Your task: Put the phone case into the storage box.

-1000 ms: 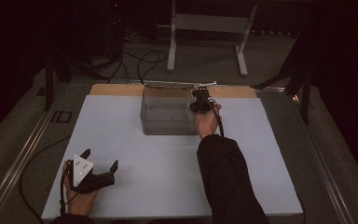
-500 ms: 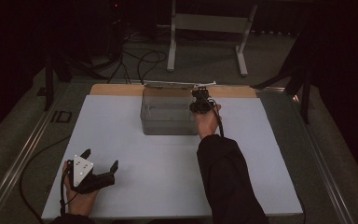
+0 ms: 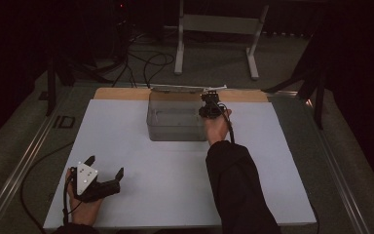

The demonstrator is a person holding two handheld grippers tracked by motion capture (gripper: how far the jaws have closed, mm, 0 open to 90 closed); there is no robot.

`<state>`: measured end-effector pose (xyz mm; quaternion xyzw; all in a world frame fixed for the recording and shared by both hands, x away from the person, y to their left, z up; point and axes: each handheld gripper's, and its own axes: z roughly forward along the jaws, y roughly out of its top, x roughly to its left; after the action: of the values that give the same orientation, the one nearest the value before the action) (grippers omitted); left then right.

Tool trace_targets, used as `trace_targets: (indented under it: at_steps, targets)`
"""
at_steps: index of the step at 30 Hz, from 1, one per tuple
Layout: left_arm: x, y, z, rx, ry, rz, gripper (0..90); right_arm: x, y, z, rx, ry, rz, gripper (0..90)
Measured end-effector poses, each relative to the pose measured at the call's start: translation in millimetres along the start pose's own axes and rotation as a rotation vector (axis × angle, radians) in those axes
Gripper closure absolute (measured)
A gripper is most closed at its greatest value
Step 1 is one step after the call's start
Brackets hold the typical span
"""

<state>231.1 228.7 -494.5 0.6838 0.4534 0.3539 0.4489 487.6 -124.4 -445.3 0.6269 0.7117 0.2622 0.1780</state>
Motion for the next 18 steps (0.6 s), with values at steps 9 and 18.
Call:
trace_targets:
  at_steps: [9, 18]
  targets:
    - [-0.6, 0.0, 0.5, 0.001, -0.002, 0.002, 0.4, -0.5, -0.7, -0.3, -0.006, 0.005, 0.002, 78.6]
    - [-0.6, 0.0, 0.5, 0.001, -0.002, 0.002, 0.4, 0.1, -1.1, -2.0, -0.007, -0.002, -0.015, 78.5]
